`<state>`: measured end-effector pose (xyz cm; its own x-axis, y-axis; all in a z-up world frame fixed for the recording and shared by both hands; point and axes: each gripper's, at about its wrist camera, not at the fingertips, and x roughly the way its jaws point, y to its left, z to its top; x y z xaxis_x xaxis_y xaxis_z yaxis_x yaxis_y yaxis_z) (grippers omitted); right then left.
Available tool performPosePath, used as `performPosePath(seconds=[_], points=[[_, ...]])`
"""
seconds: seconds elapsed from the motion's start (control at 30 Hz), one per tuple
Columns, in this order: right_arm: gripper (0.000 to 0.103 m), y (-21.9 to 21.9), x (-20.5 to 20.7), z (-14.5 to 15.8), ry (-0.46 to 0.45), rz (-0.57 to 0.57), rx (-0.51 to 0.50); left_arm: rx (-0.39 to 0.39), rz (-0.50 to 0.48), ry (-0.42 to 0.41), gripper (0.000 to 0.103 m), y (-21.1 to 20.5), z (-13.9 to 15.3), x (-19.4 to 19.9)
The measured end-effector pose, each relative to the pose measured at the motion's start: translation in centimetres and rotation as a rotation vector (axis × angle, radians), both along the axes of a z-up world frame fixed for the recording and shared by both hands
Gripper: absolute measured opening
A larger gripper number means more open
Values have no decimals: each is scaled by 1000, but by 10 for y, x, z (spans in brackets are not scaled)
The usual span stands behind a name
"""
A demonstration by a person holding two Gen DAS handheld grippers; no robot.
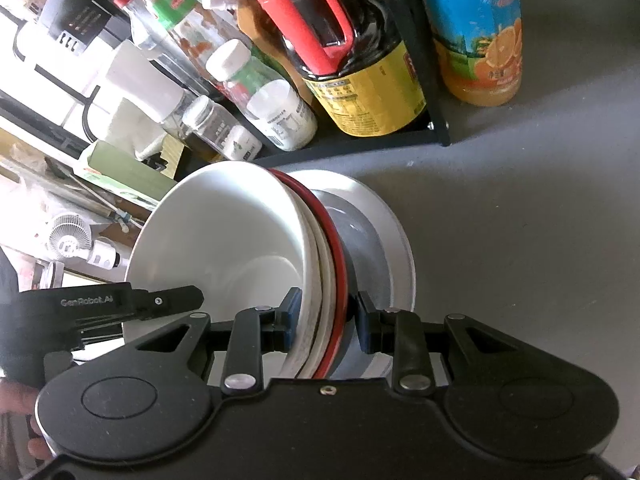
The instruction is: Organize plates and bowls
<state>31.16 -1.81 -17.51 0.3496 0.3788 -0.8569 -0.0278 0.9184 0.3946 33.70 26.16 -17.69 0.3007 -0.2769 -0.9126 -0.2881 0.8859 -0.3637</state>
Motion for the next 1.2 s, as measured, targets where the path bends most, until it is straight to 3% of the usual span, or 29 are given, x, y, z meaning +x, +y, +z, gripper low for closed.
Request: performPosePath(seconds=[0.53,0.7,0.77,0.87,0.97,1.2], points=[[35,-3,4,2,-14,-44,26,-1,-19,3,30,0,-8,5],[36,-4,0,10,-67,-14,28,35,-46,-49,34,-7,4,6],[36,-4,-1,15,-85,-7,30,62,-71,-72,42,-11,11,7],[50,-4,-2,25,-117,-5,12,77,-79,-107,59,-14,22,5],[56,-2,-9,36,-178,3,-27,115,-89,-144,75,-17,33,3],[67,-10,-31,50,-232,-25,-54,187,-157,-241,84,-17,51,4]])
